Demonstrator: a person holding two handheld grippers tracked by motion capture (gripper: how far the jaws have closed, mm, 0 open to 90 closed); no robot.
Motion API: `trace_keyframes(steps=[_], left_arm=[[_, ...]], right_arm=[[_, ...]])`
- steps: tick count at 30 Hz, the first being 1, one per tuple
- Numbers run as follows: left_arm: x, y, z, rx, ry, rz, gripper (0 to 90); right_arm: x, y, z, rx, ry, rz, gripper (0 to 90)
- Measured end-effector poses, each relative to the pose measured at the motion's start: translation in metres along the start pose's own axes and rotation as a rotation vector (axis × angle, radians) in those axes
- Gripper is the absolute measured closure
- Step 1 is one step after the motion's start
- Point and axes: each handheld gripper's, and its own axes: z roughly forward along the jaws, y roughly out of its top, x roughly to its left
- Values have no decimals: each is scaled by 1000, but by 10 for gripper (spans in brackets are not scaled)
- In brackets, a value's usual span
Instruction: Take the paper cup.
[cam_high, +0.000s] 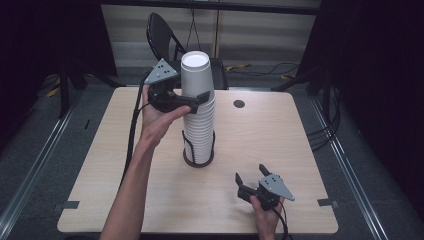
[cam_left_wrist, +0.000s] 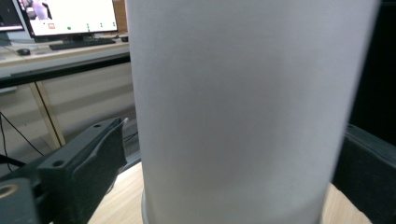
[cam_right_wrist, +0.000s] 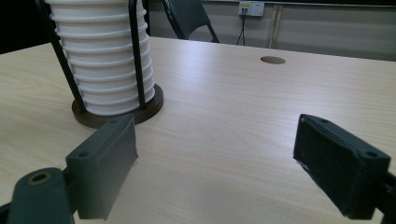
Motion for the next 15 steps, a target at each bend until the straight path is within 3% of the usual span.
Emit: trace_keyframes(steps=[7,15], left_arm=[[0,-2,12,19,-1,-9,16],[-2,-5,19,29,-21,19,101]], right_arm=[[0,0,0,0,0,1,131],[0,0,0,1,-1,1,131]])
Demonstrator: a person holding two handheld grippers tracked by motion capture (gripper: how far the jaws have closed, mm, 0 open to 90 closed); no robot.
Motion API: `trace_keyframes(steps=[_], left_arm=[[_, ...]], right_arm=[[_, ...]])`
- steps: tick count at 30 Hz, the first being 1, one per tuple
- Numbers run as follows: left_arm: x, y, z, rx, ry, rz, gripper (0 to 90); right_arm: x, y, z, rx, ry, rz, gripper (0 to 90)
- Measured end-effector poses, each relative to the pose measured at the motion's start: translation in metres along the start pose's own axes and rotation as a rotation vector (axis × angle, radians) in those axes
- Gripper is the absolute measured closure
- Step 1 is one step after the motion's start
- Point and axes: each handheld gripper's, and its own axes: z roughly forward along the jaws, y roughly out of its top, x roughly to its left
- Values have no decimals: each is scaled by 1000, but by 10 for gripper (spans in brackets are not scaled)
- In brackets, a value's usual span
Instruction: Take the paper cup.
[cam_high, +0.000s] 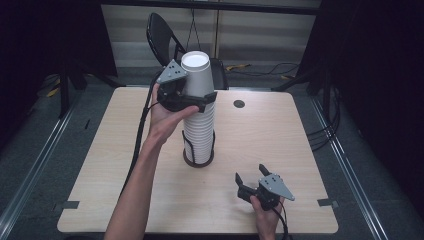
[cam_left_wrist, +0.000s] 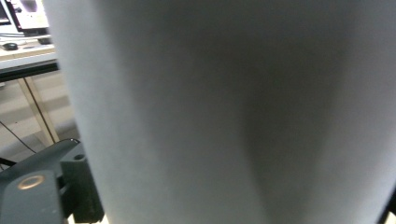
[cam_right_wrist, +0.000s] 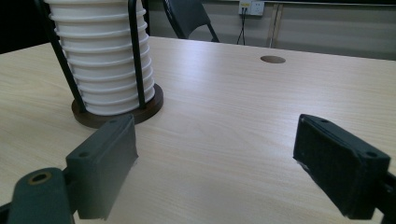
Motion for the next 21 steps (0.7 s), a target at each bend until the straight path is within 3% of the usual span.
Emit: trace_keyframes(steps=[21], left_arm=[[-1,3,0,-23,1,13,118]], right_arm=[[0,0,0,8,1,4,131]])
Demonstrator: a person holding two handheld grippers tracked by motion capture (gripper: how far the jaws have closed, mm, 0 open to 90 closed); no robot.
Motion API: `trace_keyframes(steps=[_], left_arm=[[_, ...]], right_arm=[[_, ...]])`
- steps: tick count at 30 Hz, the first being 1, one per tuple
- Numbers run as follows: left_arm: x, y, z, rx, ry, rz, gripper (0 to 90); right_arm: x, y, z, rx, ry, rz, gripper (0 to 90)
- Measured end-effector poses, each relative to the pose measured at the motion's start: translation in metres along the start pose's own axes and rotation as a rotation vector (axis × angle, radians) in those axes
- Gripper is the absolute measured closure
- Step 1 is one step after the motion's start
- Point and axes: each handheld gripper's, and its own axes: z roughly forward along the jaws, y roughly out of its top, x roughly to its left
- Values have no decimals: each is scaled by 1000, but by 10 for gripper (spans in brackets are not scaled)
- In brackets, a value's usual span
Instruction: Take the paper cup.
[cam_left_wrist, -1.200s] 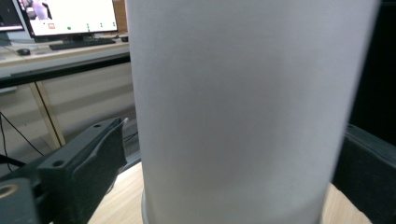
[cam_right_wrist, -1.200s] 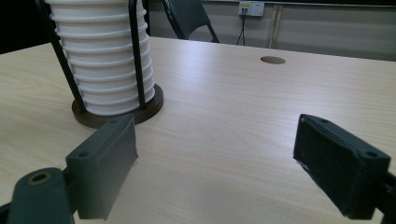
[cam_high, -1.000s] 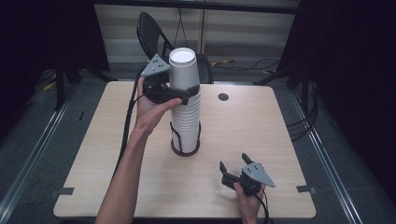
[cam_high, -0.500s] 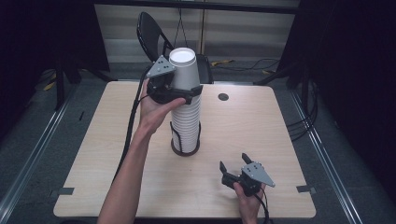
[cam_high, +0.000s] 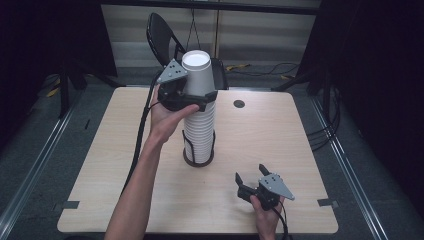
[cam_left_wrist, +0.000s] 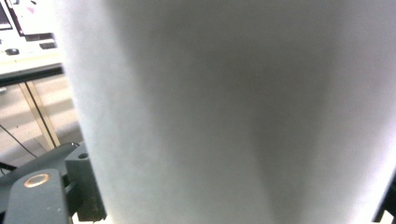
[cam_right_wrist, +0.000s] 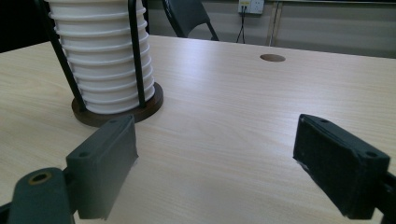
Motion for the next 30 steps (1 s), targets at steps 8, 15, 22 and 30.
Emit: trace_keyframes(steps=[8,15,22,30], left_arm=[[1,8,-5,-30,14,-6,121],[0,13,-7,-43,15,0,124],[1,22,-9,-64,20,6,126],[1,34,-13,-100,18,5,128]], right_arm=[[0,0,0,0,0,-1,132],[0,0,0,-1,-1,0,132],[0,0,0,0,1,1,132],[-1,0,0,3,3,-1,132]])
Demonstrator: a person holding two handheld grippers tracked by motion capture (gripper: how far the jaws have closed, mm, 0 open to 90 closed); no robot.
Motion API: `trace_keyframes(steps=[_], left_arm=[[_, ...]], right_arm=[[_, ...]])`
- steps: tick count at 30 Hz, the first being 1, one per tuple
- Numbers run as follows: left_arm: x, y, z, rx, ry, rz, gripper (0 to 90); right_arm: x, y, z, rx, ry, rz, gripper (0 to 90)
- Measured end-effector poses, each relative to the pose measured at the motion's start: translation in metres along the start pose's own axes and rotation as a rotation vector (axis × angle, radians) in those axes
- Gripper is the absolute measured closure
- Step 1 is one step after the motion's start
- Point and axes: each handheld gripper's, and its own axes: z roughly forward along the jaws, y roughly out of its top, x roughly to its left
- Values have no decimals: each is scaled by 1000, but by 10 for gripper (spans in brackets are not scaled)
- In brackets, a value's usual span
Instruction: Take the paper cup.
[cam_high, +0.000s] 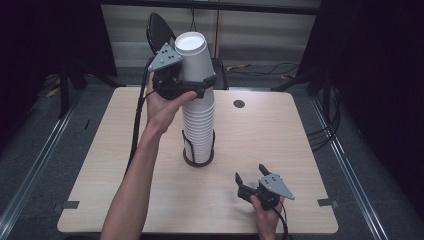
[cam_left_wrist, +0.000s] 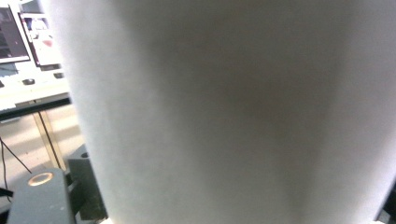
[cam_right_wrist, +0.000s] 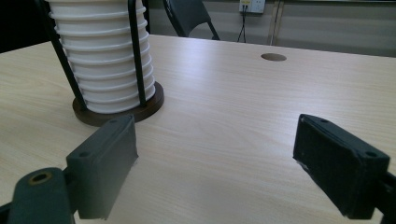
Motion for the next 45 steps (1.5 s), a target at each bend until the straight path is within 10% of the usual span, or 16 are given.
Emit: trace_keyframes(steps=[45], left_arm=[[26,17,-68,-139,37,-100,130]], right_arm=[[0,0,0,-5,-4,2,133]])
